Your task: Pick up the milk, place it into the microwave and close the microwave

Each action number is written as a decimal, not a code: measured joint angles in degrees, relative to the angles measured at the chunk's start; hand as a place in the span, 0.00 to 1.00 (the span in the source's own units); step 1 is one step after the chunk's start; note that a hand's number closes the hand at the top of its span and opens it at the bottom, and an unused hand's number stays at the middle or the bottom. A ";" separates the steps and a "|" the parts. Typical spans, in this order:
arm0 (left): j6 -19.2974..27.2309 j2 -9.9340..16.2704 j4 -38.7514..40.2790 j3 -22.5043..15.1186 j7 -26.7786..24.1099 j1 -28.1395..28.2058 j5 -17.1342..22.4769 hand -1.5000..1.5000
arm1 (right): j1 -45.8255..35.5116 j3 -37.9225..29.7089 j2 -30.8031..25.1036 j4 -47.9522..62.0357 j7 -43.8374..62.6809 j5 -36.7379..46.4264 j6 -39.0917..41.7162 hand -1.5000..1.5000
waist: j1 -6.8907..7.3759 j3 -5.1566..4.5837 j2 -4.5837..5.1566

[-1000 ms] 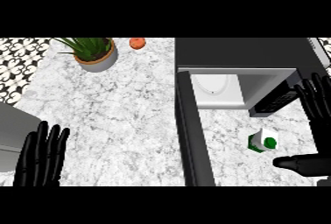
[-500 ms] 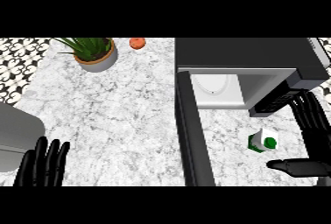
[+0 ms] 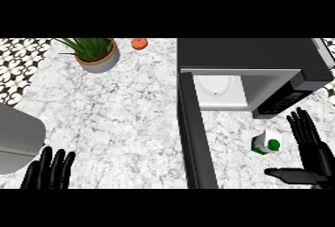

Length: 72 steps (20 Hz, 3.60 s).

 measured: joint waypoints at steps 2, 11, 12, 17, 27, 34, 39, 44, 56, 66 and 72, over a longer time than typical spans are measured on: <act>1.17 -0.26 0.76 -1.77 -0.94 0.18 -1.40 0.00 | -1.26 -1.21 -1.25 5.11 -3.20 0.22 0.90 0.00 | 0.09 0.01 0.01; 3.53 2.43 0.63 -3.63 -4.08 2.50 -1.73 0.00 | -8.41 -1.85 -2.30 26.57 -16.38 3.81 1.35 0.00 | 0.34 0.04 0.06; 4.01 2.65 0.52 -4.38 -3.81 2.79 -1.96 0.00 | -9.68 -1.99 -2.67 29.19 -17.08 4.08 1.18 0.00 | 0.38 0.03 0.06; 5.00 3.99 0.49 -4.90 -4.18 2.99 -1.73 0.00 | -14.95 -2.85 -4.23 41.20 -21.81 5.42 -0.77 0.00 | 0.59 0.07 0.18; 6.51 4.86 0.84 -6.02 -4.59 2.18 -1.55 0.00 | -18.98 -0.26 -5.81 52.36 -27.58 9.93 -3.30 1.00 | 0.97 0.16 0.35; 6.78 5.72 0.42 -5.54 -4.80 2.22 -1.17 0.00 | -18.46 2.13 -4.76 50.58 -30.57 11.41 -4.94 1.00 | 0.82 0.10 0.22; 7.20 6.31 0.33 -5.08 -5.18 2.95 -0.80 0.00 | -17.80 4.85 -3.39 47.32 -30.42 10.86 -2.69 1.00 | 0.55 0.10 0.05; 7.58 7.22 0.12 -4.69 -5.89 4.39 0.08 0.00 | -12.98 6.17 -2.71 42.54 -31.04 9.14 -2.22 1.00 | -0.07 0.02 -0.15; 8.34 9.40 -1.18 -2.30 -6.39 5.97 3.92 0.00 | -5.95 9.63 3.09 22.48 -25.53 5.37 -5.63 1.00 | -0.41 -0.08 -0.18; 7.11 11.64 -1.19 1.20 -9.30 7.62 8.66 0.00 | -12.38 12.88 7.52 10.63 -10.47 9.35 -15.85 1.00 | 0.10 -0.09 -0.10; 5.44 12.76 -0.26 3.68 -10.62 7.46 11.69 0.00 | -23.85 10.58 7.52 19.61 -5.00 13.33 -23.68 1.00 | 0.71 -0.05 0.13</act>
